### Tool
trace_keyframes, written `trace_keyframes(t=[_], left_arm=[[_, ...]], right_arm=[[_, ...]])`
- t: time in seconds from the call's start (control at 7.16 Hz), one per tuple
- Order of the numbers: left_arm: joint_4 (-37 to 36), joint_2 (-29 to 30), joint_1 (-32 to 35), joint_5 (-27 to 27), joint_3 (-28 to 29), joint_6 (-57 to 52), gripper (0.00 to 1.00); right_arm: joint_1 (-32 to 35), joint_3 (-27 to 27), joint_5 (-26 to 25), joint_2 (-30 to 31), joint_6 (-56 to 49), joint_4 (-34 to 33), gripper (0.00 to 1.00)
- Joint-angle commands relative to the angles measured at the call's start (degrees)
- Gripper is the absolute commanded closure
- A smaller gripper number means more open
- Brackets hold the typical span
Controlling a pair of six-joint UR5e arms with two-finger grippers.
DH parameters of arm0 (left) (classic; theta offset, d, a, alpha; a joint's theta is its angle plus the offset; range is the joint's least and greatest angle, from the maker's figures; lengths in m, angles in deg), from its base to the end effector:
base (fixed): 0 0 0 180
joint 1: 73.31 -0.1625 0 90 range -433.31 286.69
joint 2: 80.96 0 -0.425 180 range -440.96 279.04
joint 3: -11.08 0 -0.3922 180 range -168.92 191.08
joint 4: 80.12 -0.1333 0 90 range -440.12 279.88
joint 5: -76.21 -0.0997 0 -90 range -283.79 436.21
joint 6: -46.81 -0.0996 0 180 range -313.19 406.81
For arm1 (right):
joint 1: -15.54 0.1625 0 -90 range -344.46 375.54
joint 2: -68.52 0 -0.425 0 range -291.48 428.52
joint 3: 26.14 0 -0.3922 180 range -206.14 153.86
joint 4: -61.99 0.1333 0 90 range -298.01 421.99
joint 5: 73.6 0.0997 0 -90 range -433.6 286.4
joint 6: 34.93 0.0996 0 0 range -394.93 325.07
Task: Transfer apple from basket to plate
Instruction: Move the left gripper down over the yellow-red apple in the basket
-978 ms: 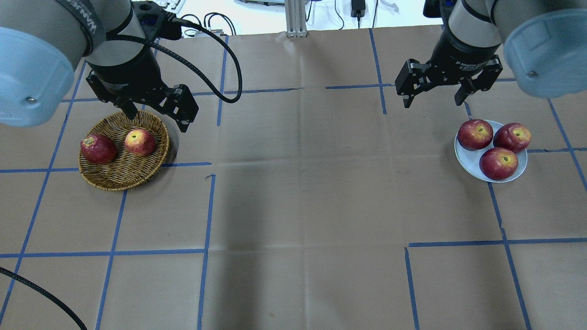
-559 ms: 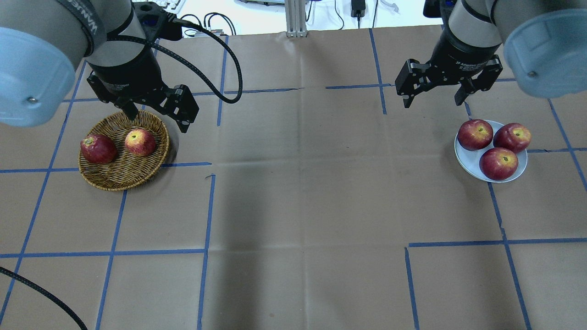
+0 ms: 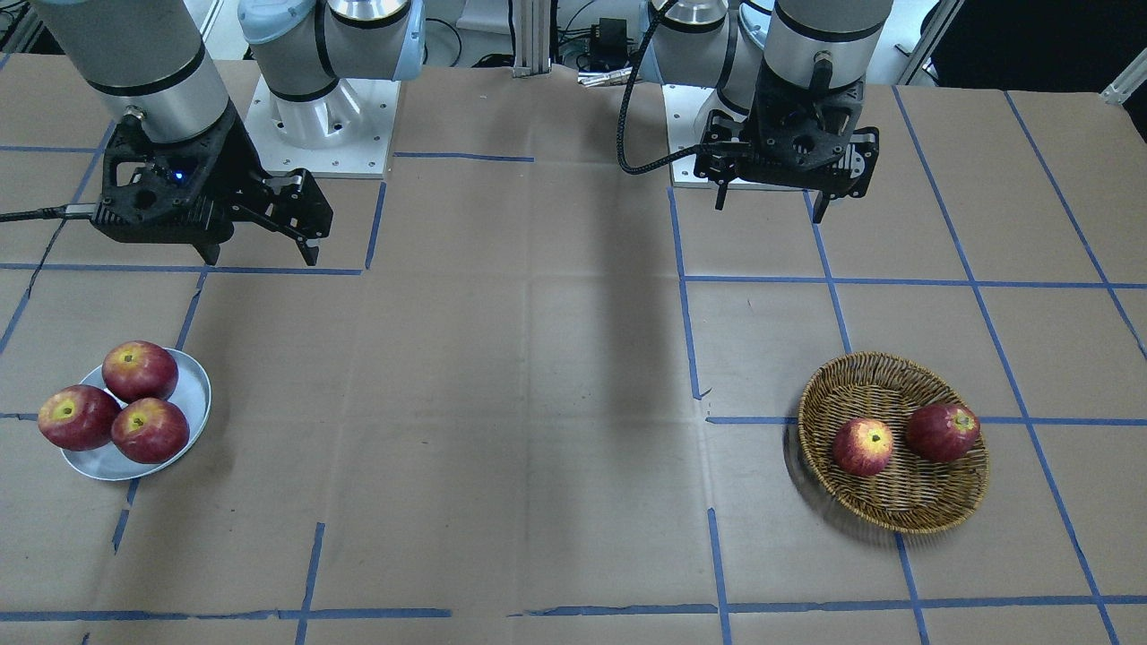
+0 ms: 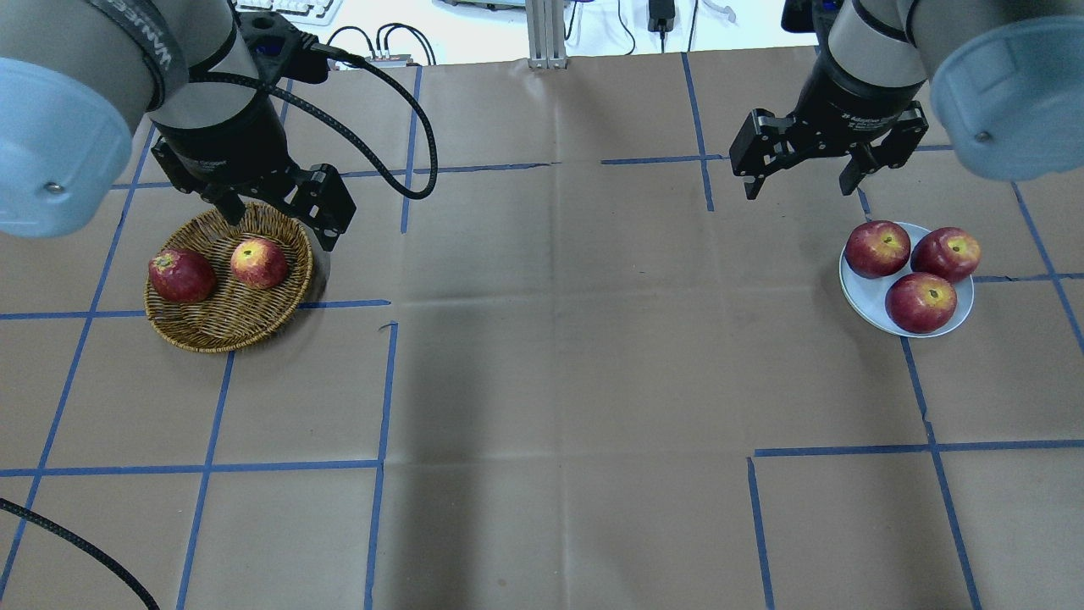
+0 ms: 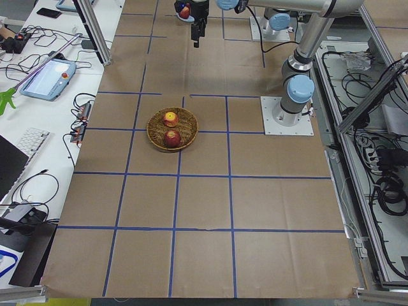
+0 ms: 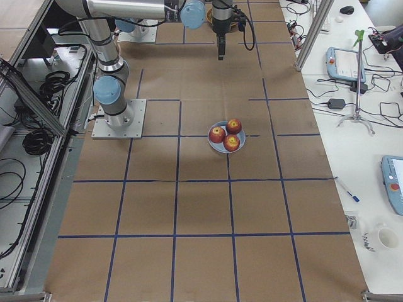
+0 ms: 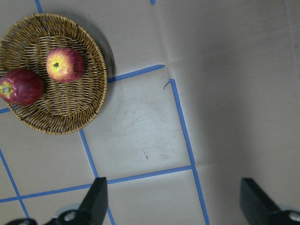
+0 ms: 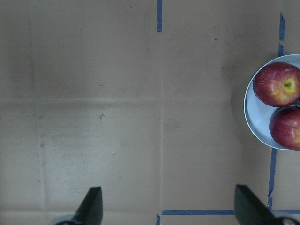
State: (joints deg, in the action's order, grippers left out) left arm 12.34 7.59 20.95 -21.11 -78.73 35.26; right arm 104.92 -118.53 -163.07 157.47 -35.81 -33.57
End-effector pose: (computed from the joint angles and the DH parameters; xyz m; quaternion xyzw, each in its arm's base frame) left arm -0.1559 -0.4693 0.4984 0.1377 0.9884 0.0112 0.0633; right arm 0.1288 -0.5040 0.4681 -0.0024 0.9998 -0.0186 0.0044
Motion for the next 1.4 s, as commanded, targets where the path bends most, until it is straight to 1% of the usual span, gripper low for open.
trace_keyframes(t=[0.0,0.28,0.42,0.56,0.84,0.98,1.26], left_arm=[[-0.3,0.0,-0.1,0.2,0.2,-0.2,0.01],[-2.3,0.5,-1.2,0.3,-0.3,-2.2,0.01],[-2.8,1.7,-3.4,0.4,-0.3,-6.3,0.01],[-5.3,3.3,-5.6,0.6,-0.9,-9.9,0.01],[-13.3,6.3,-8.9,0.4,-4.2,-17.1,0.01],[-14.0,7.1,-11.4,0.6,-5.1,-18.4,0.01],[-17.8,9.6,-14.9,0.6,-6.6,-22.9,0.01]], right_arm=[[0.0,0.0,0.0,0.0,0.0,-0.1,0.0],[0.0,0.0,0.0,0.0,0.0,0.0,0.0],[0.0,-0.1,0.0,0.0,0.0,0.0,0.0],[0.0,0.0,0.0,0.0,0.0,0.0,0.0],[0.0,-0.1,0.0,0.0,0.0,-0.1,0.0],[0.0,0.0,0.1,0.0,0.0,0.0,0.0],[0.0,-0.1,0.1,0.0,0.0,0.0,0.0]])
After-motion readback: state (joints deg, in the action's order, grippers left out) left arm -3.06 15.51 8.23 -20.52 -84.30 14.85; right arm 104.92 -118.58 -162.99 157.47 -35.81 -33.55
